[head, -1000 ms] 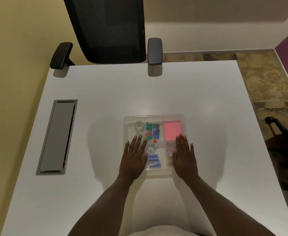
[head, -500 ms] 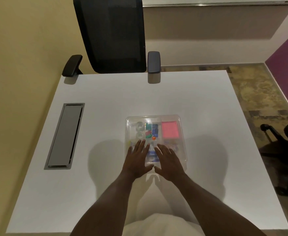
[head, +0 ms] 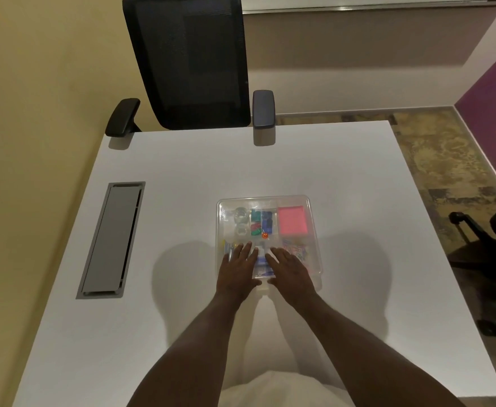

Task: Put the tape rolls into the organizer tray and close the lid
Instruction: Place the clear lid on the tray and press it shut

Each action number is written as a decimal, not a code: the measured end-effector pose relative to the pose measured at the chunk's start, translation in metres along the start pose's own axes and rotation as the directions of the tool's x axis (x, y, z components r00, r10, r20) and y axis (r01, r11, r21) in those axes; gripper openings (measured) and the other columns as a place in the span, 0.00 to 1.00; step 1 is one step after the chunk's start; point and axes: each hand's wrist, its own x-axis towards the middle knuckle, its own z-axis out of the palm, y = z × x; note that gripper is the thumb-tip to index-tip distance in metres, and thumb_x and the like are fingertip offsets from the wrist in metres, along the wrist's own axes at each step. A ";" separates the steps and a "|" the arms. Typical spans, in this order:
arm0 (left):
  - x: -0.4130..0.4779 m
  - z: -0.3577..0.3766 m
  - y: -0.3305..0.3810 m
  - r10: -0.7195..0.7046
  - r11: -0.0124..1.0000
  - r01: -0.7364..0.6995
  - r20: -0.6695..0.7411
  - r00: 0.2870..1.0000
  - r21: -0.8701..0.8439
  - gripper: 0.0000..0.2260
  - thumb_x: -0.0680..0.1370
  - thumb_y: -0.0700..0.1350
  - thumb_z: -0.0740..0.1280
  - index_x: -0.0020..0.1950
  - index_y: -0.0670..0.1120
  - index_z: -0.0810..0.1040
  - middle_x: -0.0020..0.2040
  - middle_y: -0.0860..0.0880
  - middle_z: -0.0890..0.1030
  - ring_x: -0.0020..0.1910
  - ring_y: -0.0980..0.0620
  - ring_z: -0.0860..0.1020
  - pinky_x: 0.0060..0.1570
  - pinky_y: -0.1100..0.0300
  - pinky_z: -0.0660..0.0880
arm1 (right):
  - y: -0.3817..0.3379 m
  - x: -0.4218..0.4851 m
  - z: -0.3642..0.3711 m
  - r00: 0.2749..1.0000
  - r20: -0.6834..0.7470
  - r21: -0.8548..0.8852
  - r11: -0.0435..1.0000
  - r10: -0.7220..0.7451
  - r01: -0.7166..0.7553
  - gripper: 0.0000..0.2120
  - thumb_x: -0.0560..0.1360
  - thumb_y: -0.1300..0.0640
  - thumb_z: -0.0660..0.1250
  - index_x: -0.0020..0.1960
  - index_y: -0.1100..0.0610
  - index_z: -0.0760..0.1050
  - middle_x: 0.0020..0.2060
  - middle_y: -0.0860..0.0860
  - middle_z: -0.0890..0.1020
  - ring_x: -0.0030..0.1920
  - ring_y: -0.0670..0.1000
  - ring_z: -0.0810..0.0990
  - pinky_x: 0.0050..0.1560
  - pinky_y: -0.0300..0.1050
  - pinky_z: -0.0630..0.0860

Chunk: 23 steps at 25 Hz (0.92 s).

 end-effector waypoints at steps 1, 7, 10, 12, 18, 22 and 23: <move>0.005 -0.003 -0.001 -0.003 1.000 0.003 -0.003 1.000 -0.006 0.39 0.80 0.58 0.69 0.85 0.50 0.53 0.86 0.48 0.53 0.85 0.45 0.51 0.83 0.44 0.52 | 0.001 0.006 -0.003 1.000 -0.008 0.016 1.000 0.005 -0.005 0.31 0.81 0.49 0.68 0.80 0.54 0.61 0.79 0.53 0.64 0.80 0.55 0.60 0.81 0.54 0.57; 0.046 -0.021 -0.006 -0.052 0.997 0.052 0.002 0.999 -0.054 0.40 0.79 0.55 0.73 0.84 0.50 0.56 0.85 0.48 0.54 0.85 0.45 0.52 0.83 0.44 0.53 | 0.006 0.047 -0.023 0.998 -0.046 0.098 0.994 0.048 -0.043 0.29 0.77 0.52 0.72 0.76 0.55 0.68 0.76 0.54 0.70 0.77 0.56 0.67 0.79 0.51 0.61; 0.070 -0.029 -0.009 -0.074 0.995 0.074 0.007 0.997 -0.062 0.40 0.77 0.54 0.75 0.84 0.50 0.57 0.85 0.48 0.56 0.85 0.45 0.53 0.83 0.44 0.53 | 0.007 0.065 -0.028 0.993 -0.079 0.132 0.989 0.084 -0.074 0.27 0.76 0.54 0.74 0.73 0.57 0.73 0.73 0.56 0.74 0.74 0.58 0.71 0.77 0.53 0.66; 0.085 -0.034 -0.010 -0.084 0.994 0.084 0.006 0.996 -0.072 0.40 0.77 0.53 0.75 0.84 0.49 0.58 0.85 0.48 0.57 0.85 0.45 0.54 0.82 0.44 0.53 | 0.009 0.080 -0.031 0.991 -0.077 0.134 0.987 0.105 -0.094 0.27 0.76 0.53 0.74 0.73 0.56 0.72 0.73 0.55 0.74 0.74 0.58 0.71 0.77 0.53 0.67; 0.120 -0.050 -0.019 -0.083 0.993 0.081 -0.021 0.996 -0.087 0.40 0.76 0.53 0.76 0.83 0.49 0.60 0.85 0.47 0.58 0.84 0.45 0.55 0.83 0.45 0.54 | 0.021 0.120 -0.044 0.993 -0.035 0.106 0.989 0.112 -0.108 0.27 0.78 0.50 0.71 0.75 0.52 0.69 0.76 0.51 0.70 0.76 0.54 0.68 0.79 0.49 0.63; 0.126 -0.051 -0.022 -0.079 0.989 0.074 -0.031 0.996 -0.124 0.40 0.77 0.54 0.75 0.84 0.50 0.58 0.85 0.48 0.56 0.85 0.46 0.54 0.83 0.45 0.52 | 0.026 0.126 -0.044 0.994 -0.030 0.098 0.990 0.105 -0.101 0.30 0.79 0.48 0.70 0.77 0.52 0.65 0.78 0.51 0.67 0.78 0.54 0.64 0.81 0.50 0.58; 0.125 -0.050 -0.023 -0.075 0.989 0.070 -0.032 0.997 -0.134 0.40 0.78 0.55 0.74 0.84 0.50 0.57 0.85 0.49 0.55 0.85 0.46 0.52 0.83 0.45 0.51 | 0.028 0.125 -0.044 0.996 -0.032 0.081 0.993 0.089 -0.086 0.30 0.79 0.48 0.69 0.78 0.53 0.64 0.79 0.51 0.65 0.79 0.54 0.63 0.81 0.50 0.56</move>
